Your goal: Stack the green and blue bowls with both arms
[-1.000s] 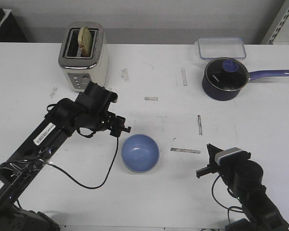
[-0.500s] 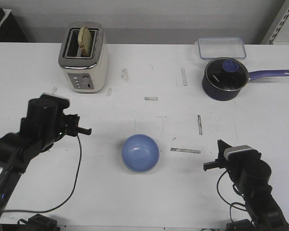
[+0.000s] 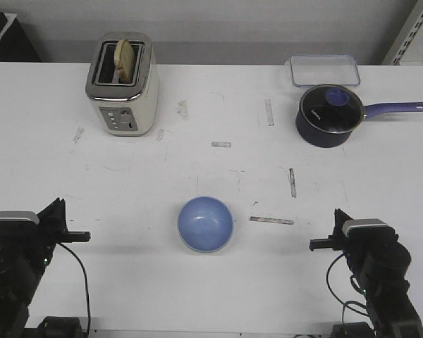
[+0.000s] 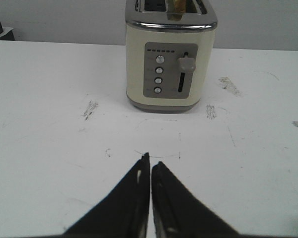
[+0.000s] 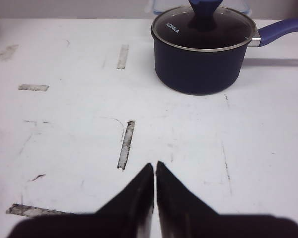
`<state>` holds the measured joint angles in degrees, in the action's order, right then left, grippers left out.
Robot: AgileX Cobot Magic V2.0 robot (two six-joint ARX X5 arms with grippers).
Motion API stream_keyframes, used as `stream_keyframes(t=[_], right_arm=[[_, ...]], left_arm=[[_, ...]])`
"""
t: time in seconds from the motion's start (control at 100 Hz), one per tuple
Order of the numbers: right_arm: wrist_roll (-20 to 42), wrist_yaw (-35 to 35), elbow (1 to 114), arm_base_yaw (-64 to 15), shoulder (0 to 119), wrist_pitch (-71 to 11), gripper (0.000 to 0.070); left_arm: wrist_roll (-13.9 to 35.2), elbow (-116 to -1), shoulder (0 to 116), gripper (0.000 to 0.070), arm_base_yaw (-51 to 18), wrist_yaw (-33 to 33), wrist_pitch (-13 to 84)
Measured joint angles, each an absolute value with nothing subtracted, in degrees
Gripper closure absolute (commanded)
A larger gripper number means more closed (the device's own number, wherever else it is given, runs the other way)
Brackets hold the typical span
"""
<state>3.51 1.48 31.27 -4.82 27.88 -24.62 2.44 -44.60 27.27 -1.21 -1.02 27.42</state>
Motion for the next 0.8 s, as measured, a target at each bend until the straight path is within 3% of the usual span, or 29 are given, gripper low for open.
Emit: stream_keyframes(t=[0.8], right_arm=[[3.5, 1.5, 31.3, -4.8, 22.5, -24.1, 0.07]], left_arm=[[2.4, -41.8, 19.2, 0.0699, -1.1, -1.1, 27.5]])
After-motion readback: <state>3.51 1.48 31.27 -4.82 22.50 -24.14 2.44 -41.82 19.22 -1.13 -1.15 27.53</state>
